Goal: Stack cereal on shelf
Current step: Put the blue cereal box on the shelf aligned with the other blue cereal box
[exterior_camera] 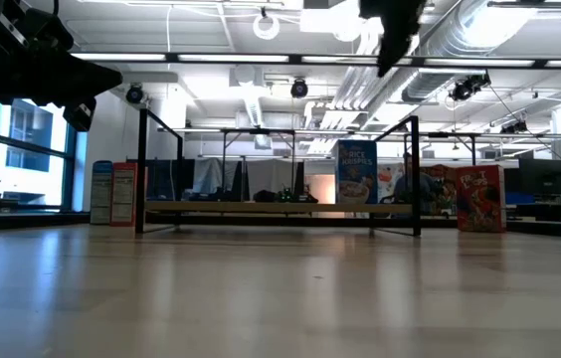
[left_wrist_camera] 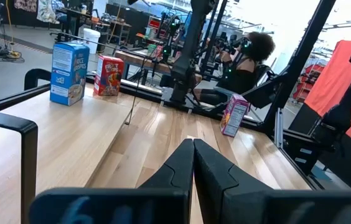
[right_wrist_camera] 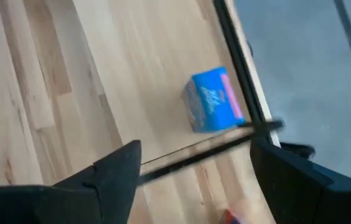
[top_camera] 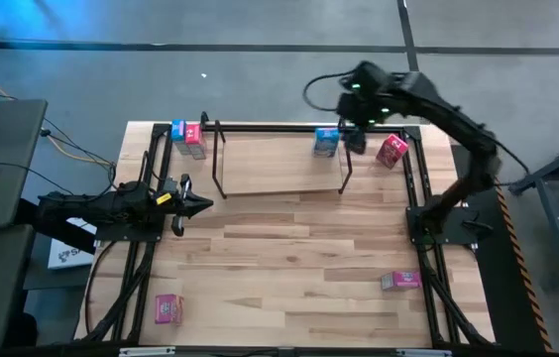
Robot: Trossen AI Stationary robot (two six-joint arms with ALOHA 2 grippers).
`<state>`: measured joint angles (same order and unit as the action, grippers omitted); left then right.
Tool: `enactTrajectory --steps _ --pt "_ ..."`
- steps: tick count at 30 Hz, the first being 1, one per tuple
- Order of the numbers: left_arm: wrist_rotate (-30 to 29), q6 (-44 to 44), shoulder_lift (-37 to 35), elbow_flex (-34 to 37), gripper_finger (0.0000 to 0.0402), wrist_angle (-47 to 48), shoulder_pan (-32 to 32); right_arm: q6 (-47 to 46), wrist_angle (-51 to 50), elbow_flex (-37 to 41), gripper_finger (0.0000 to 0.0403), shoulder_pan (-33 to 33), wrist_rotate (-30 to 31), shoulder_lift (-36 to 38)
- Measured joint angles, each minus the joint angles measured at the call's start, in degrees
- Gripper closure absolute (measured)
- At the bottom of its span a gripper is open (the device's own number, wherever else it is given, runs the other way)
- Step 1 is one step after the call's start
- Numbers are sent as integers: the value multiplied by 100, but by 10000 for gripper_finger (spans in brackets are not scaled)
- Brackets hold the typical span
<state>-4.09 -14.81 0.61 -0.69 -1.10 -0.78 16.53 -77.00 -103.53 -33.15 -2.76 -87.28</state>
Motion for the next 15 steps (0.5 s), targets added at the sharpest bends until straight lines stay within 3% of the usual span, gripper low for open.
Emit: enactTrajectory --steps 6,10,15 --pt "1 0 1 0 398 2 0 -629 1172 2067 123 -222 -448 1923" --pt "1 0 1 1 398 0 0 -1162 2483 3314 123 -193 -893 3115" --pt "0 0 1 1 398 0 0 -2018 4556 4479 123 -122 -1724 4081"
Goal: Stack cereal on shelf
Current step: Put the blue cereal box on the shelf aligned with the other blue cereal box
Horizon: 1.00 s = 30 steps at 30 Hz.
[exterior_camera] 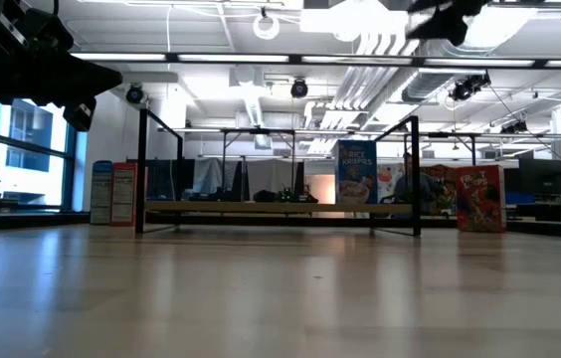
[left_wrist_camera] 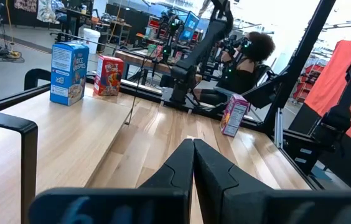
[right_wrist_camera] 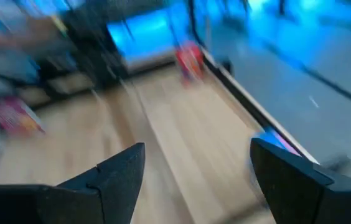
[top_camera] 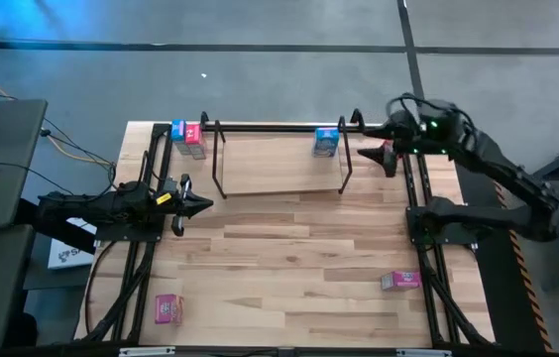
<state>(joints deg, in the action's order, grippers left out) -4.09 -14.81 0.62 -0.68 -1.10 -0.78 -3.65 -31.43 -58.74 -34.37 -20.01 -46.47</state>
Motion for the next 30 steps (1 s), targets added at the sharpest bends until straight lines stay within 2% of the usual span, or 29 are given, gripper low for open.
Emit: enactTrajectory --steps 5,10,15,20,23,26,28,30 --pt "1 0 0 -1 398 1 0 -904 1498 870 123 220 -167 526" --pt "1 0 0 0 398 1 -1 -540 1613 1330 123 385 149 656" --pt "-1 -13 0 2 398 -55 0 -828 1763 1377 123 442 161 587" --pt "-65 -1162 0 0 398 -969 -4 -1255 2115 1377 123 442 674 561" --pt "-636 -1631 0 1 398 -2015 -2 -1455 2319 1377 123 442 990 558" --pt "-1513 -1534 0 -23 398 -2998 0 -1613 2334 1377 123 442 1146 554" --pt "-2126 -1545 52 -245 392 -2885 1 -1692 2334 1377 123 442 1154 553" --pt "-2615 -1511 179 -624 376 -2141 13 -1693 2337 1377 123 442 1165 529"
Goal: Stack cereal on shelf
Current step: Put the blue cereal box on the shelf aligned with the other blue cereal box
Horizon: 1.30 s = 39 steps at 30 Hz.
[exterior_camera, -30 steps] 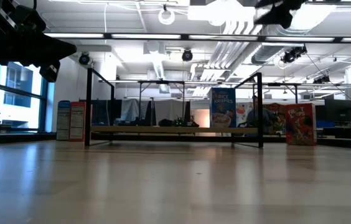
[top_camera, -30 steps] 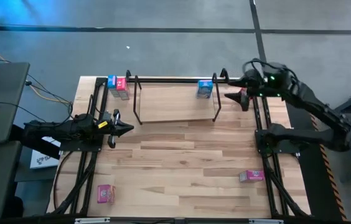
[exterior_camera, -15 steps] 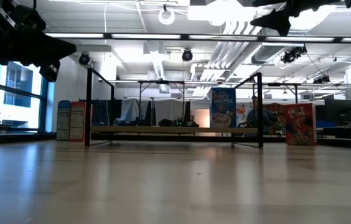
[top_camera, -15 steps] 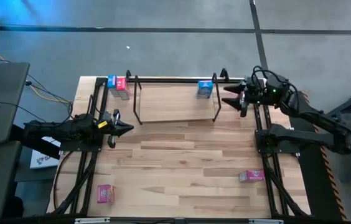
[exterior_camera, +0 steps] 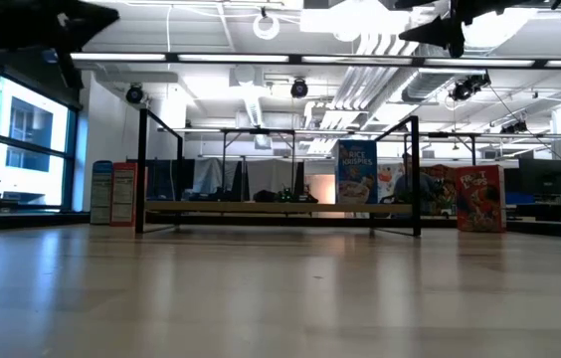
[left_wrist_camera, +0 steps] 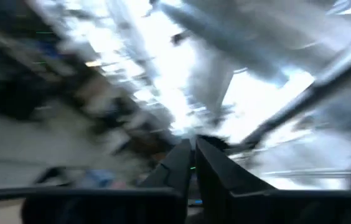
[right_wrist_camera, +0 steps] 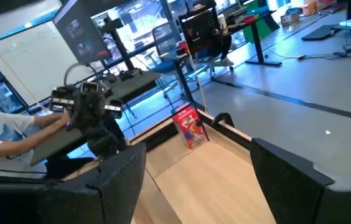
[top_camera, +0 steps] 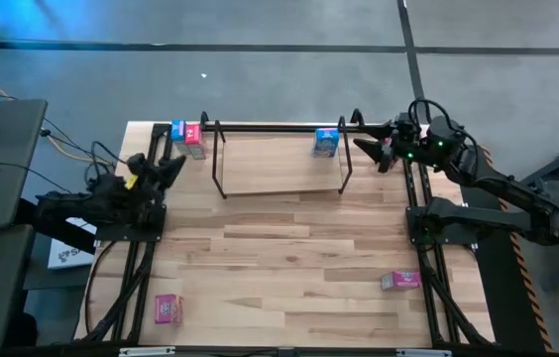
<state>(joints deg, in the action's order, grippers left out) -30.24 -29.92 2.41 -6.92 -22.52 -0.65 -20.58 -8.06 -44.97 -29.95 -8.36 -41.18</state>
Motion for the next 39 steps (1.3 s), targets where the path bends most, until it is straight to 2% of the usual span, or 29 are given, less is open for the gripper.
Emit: enactTrajectory --steps 4,9,13,16,19,26,31,32,39 --pt "-826 -128 481 -1195 316 2044 223 -3 -3 0 123 0 24 -68" --pt "-1191 -204 1321 -2807 231 4588 796 0 -1 0 123 0 17 -176" --pt "-1448 -195 2004 -3598 187 5973 1432 160 0 0 123 0 -147 -218" --pt "-1248 -20 2434 -3809 166 6302 1986 294 -1 -2 123 0 -239 -222" --pt "-706 290 2864 -3864 152 6303 2619 306 -1 -2 123 0 -246 -222" --pt "171 409 3983 -3860 129 6370 4470 371 -1 -2 123 0 -437 -222" --pt "1465 403 4753 -3859 116 6205 5894 413 -1 -2 123 0 -514 -224" --pt "1544 365 4867 -3865 115 6232 6085 413 1 -3 123 0 -514 -224" --pt "1602 -109 4866 -4001 115 6247 5913 457 -11 -7 123 -2 -512 -229"
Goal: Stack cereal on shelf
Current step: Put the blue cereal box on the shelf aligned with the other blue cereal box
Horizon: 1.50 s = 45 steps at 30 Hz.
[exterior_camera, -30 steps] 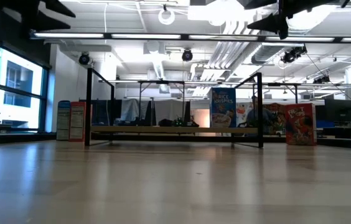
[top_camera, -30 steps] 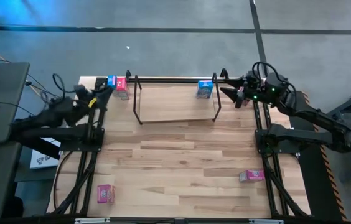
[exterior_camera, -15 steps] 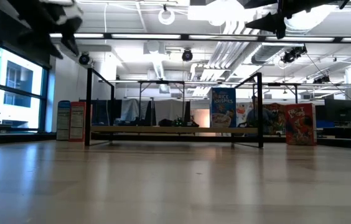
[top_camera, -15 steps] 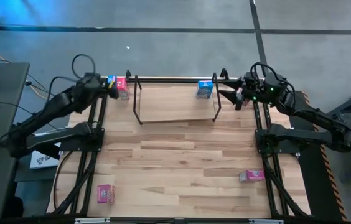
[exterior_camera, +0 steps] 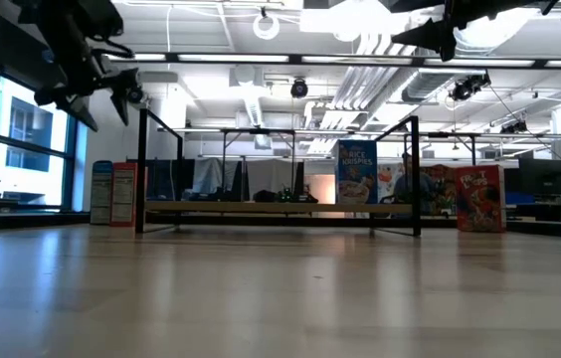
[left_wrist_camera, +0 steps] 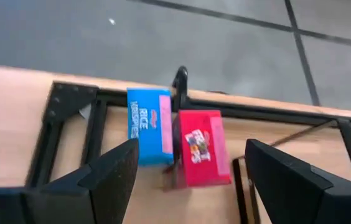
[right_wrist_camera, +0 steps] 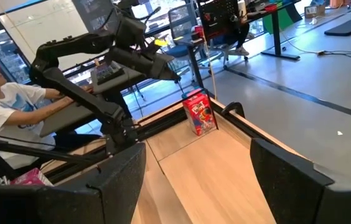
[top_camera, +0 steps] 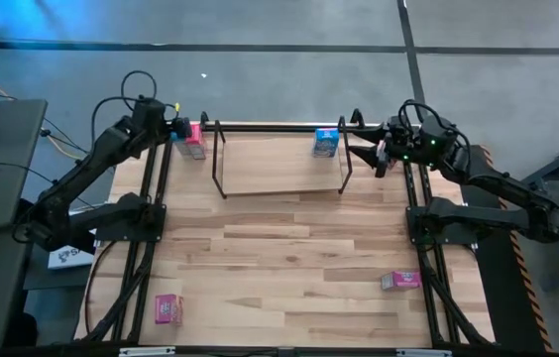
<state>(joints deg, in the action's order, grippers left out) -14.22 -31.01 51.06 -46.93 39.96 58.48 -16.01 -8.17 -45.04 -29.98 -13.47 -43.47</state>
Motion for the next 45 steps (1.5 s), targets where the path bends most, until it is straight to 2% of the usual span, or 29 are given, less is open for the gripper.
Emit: enactTrajectory --steps 4,7,12,17,23,28,32,36,40,45 --pt "137 214 52 -8 115 172 -16 0 -14 0 123 2 0 -3" --pt "190 -243 77 -7 115 254 -133 0 -14 0 123 0 0 -3" --pt "-90 -763 164 -9 115 128 -753 2 -16 0 123 0 2 -3" --pt "-744 -1164 513 -68 115 -61 -1418 2 -17 0 123 1 2 -3" --pt "-1241 -808 1394 -986 115 857 -928 2 -19 0 123 2 2 -3" --pt "-1496 -1215 2124 -1406 115 1591 -832 2 -98 0 123 0 2 -3" --pt "-2081 -1994 2516 -1417 115 1701 -1042 87 -261 0 123 2 3 -3" --pt "-2240 -2684 2679 -1417 115 1505 -1060 107 -392 0 123 2 2 -3" --pt "-2506 -2844 2804 -1419 115 1292 -969 110 -419 0 123 2 2 -3" --pt "-2519 -3260 3025 -1419 115 1224 -674 153 -434 0 123 2 2 -3"
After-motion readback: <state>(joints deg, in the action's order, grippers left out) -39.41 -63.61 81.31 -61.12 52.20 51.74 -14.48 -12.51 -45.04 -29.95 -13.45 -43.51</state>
